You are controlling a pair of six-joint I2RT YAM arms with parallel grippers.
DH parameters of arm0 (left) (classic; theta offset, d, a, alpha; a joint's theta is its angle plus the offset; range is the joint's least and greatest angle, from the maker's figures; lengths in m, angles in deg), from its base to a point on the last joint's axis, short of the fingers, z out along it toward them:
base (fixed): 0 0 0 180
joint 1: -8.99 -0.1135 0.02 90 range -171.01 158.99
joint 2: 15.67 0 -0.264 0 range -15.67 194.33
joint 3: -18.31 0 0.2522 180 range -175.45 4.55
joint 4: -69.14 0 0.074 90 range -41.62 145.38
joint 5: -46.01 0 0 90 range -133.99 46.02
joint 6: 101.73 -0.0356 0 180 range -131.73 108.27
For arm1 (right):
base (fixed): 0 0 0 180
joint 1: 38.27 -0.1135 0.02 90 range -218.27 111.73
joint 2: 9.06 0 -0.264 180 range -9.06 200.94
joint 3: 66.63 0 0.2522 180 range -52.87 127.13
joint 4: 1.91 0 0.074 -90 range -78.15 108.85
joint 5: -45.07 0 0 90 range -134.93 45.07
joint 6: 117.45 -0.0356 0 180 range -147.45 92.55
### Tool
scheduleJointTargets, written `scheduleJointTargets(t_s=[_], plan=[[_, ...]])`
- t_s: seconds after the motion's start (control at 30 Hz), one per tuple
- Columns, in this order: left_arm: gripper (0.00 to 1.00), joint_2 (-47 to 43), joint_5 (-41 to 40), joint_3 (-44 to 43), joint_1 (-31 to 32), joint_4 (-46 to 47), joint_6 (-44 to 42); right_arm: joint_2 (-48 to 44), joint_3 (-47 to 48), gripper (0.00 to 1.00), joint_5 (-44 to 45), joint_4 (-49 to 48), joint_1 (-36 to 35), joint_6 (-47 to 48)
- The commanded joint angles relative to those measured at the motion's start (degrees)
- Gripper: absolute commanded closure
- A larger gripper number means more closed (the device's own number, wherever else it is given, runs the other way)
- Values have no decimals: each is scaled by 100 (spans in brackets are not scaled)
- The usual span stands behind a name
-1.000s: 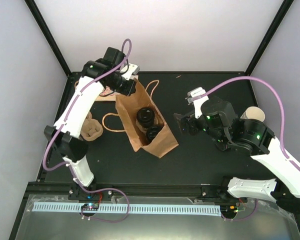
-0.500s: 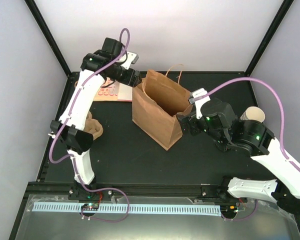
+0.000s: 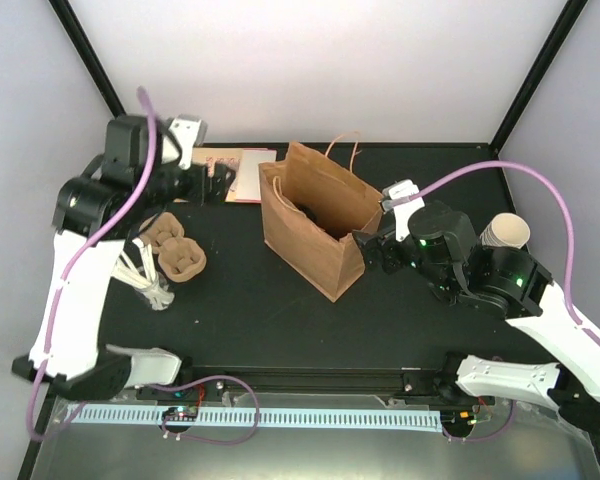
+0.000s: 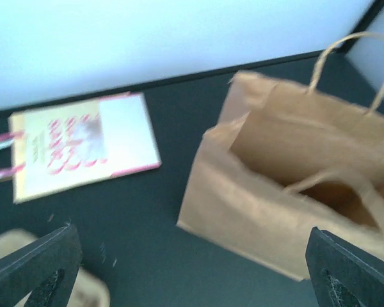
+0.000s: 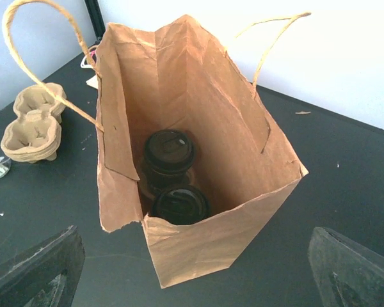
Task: Pack the takeout coffee
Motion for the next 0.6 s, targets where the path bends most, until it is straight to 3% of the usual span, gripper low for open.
scheduleJointTargets(t_s=[0.0,0.3,0.47,0.57], plan=[[1,-917,-1231,1169,-198,-526,745,-204,-175,2,-99,-336,26,11],[1,-2541,-2076,3328,-614,-1215,1778,-523,-601,2,-457,-725,23,30],[32,-2831,-2825,3664,-734,-1265,2139,-629,-751,2,-627,-752,23,92],[37,-2855,-2799,3934,-933,-983,1941,-629,-788,2,-761,-736,28,124]])
